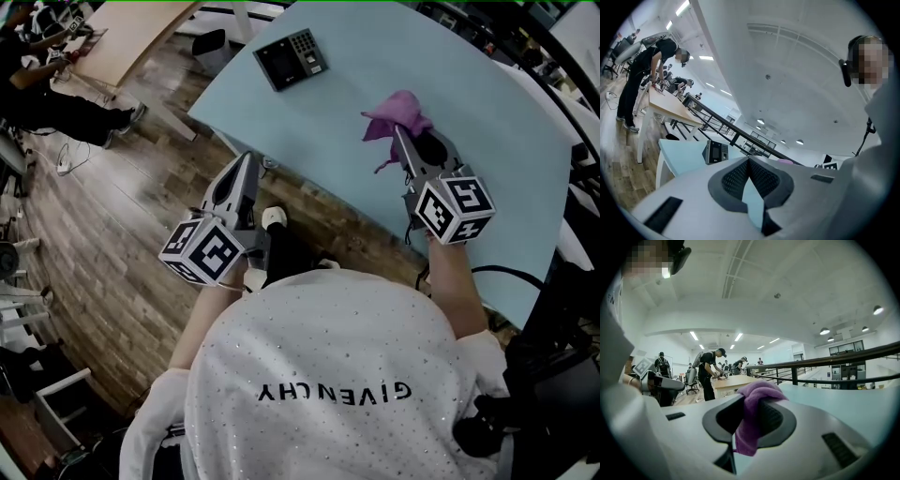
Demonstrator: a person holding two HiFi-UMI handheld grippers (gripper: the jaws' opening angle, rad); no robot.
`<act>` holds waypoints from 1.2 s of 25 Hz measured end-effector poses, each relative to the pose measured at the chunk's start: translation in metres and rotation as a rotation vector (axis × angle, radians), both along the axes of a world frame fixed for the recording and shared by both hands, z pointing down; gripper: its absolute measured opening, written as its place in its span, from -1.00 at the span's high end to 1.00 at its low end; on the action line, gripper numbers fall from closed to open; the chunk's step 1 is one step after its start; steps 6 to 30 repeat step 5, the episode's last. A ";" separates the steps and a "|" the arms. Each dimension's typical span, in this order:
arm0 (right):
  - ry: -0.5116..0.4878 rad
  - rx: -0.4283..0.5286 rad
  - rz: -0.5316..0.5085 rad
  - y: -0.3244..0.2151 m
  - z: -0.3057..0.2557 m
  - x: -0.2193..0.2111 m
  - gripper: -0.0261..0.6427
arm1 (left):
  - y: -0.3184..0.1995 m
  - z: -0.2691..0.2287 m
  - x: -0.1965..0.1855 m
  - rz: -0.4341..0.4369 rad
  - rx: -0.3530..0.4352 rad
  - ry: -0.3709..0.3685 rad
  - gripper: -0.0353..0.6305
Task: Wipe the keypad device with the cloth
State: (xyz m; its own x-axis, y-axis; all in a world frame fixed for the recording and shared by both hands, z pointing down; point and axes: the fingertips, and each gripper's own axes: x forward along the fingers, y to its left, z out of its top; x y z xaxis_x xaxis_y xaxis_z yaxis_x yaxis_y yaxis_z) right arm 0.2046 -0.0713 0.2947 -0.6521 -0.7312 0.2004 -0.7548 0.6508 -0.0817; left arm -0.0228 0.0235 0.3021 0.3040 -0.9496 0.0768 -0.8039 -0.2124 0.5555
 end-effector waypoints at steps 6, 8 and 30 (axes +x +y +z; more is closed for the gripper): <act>-0.028 -0.005 0.008 0.000 -0.001 -0.002 0.71 | 0.005 0.002 -0.004 -0.001 -0.003 -0.010 0.89; -0.028 -0.005 0.008 0.000 -0.001 -0.002 0.71 | 0.005 0.002 -0.004 -0.001 -0.003 -0.010 0.89; -0.028 -0.005 0.008 0.000 -0.001 -0.002 0.71 | 0.005 0.002 -0.004 -0.001 -0.003 -0.010 0.89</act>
